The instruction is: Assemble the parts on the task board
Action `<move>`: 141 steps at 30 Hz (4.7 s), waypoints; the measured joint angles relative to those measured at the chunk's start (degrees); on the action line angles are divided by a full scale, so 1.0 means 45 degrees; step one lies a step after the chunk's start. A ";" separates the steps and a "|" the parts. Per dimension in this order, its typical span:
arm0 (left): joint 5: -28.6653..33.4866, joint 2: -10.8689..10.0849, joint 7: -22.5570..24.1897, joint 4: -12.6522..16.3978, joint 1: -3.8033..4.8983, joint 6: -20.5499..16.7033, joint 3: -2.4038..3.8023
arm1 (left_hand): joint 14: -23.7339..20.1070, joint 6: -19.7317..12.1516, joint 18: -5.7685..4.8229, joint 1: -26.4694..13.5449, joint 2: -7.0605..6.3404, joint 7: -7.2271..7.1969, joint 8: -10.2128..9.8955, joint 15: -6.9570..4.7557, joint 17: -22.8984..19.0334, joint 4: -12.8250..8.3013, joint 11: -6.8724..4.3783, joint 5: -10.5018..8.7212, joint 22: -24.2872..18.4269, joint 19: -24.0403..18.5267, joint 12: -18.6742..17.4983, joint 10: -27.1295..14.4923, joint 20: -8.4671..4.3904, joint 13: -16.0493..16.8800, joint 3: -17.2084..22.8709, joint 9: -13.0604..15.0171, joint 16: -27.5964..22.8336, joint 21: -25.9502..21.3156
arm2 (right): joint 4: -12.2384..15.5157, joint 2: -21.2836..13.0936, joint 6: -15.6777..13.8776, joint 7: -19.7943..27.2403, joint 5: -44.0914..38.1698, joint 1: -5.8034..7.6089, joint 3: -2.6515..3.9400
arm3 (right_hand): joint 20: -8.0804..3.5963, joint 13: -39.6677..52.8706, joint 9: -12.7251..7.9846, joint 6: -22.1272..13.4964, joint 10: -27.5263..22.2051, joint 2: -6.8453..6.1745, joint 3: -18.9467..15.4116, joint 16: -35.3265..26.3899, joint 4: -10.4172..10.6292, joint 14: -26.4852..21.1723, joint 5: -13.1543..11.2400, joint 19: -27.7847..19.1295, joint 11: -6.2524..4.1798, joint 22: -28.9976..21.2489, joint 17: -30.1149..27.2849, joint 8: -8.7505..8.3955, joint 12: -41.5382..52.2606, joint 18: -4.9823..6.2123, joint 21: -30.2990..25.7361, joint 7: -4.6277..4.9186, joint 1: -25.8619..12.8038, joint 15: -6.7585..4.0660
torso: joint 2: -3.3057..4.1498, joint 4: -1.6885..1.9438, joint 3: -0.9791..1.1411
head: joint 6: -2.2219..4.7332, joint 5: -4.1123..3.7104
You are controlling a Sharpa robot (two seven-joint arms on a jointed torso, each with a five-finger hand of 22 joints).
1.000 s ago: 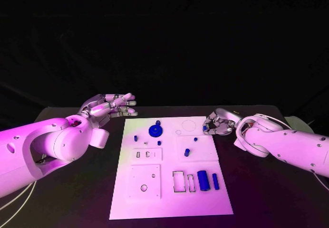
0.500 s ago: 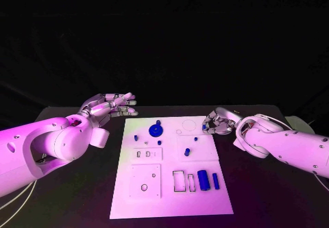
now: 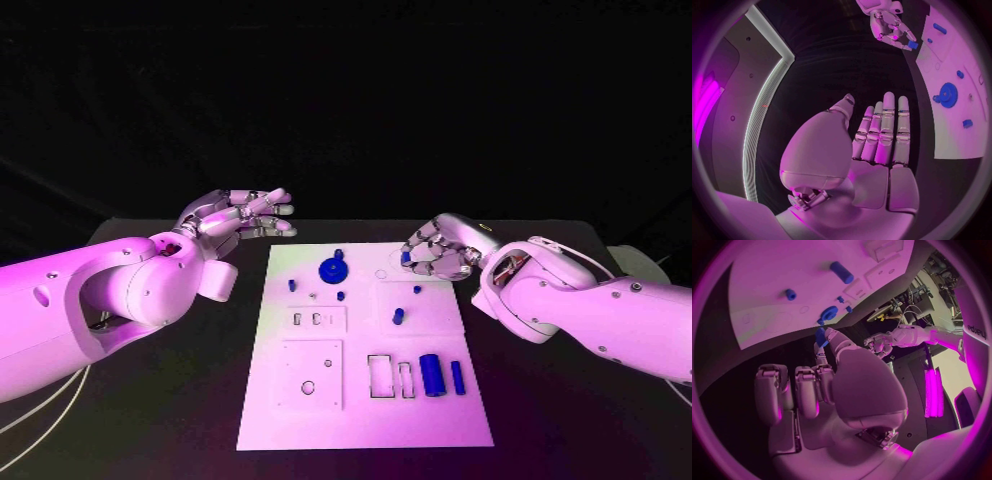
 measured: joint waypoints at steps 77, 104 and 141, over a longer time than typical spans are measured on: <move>-0.0002 0.0497 -0.0130 -0.0280 0.0000 0.0049 -0.0044 | 0.0000 0.0000 -0.0002 0.0000 0.0000 0.0000 0.0000 0.0000 0.0006 0.0000 0.0000 0.0000 0.0000 0.0000 0.0000 0.0000 0.0000 0.0005 0.0000 -0.0004 0.0000 0.0000 | -0.0647 0.4255 0.0568 -0.3503 -0.3652 -0.1593 -0.0438 | 0.0003 -0.0008 0.0017 -0.0162 -0.0001 0.0006 0.0111 -0.0001 0.0085 -0.0001 -0.0203 -0.0001 0.0000 0.0001 -0.0004 0.0062 -0.0001 0.0034 -0.0047 0.0021 -0.0357 0.0002 | -0.0114 0.0090 -0.0022 | -0.0734 0.0936; -0.0016 0.0465 -0.0162 -0.0261 0.0000 0.0061 -0.0044 | -0.0047 0.0000 0.0000 0.0000 0.0000 0.0000 0.0000 -0.0047 0.0021 0.0000 0.0000 0.0000 0.0000 0.0000 0.0000 0.0000 0.0000 0.0021 0.0000 0.0007 0.0062 0.0000 | -0.0702 0.4259 0.0674 -0.3451 -0.3871 -0.1624 -0.0417 | 0.0003 -0.0009 0.0024 -0.0208 -0.0007 -0.0281 0.0074 -0.0001 0.0119 -0.0001 -0.0297 -0.0001 0.0005 -0.0003 0.0002 0.0038 -0.0052 0.0035 -0.0098 0.0026 -0.0643 0.0002 | -0.0105 0.0090 -0.0022 | -0.0822 0.0941; -0.0039 0.0446 -0.0215 -0.0267 0.0000 0.0081 -0.0043 | -0.0123 0.0000 0.0000 0.0000 0.0000 0.0000 0.0000 0.0005 0.0016 0.0000 0.0000 0.0000 -0.0003 -0.0061 0.0000 0.0000 0.0004 0.0017 0.0000 0.0003 0.0062 0.0000 | -0.0520 0.4150 0.0518 -0.3476 -0.4206 -0.1657 -0.0446 | 0.0191 -0.0009 -0.0241 -0.1639 -0.0970 -0.1446 -0.2003 -0.0296 0.1014 -0.0002 -0.0966 -0.0001 0.0467 -0.0009 -0.0002 -0.0280 -0.0864 0.0037 -0.0957 0.0582 -0.1809 0.0279 | -0.0107 0.0088 -0.0017 | -0.0831 0.0920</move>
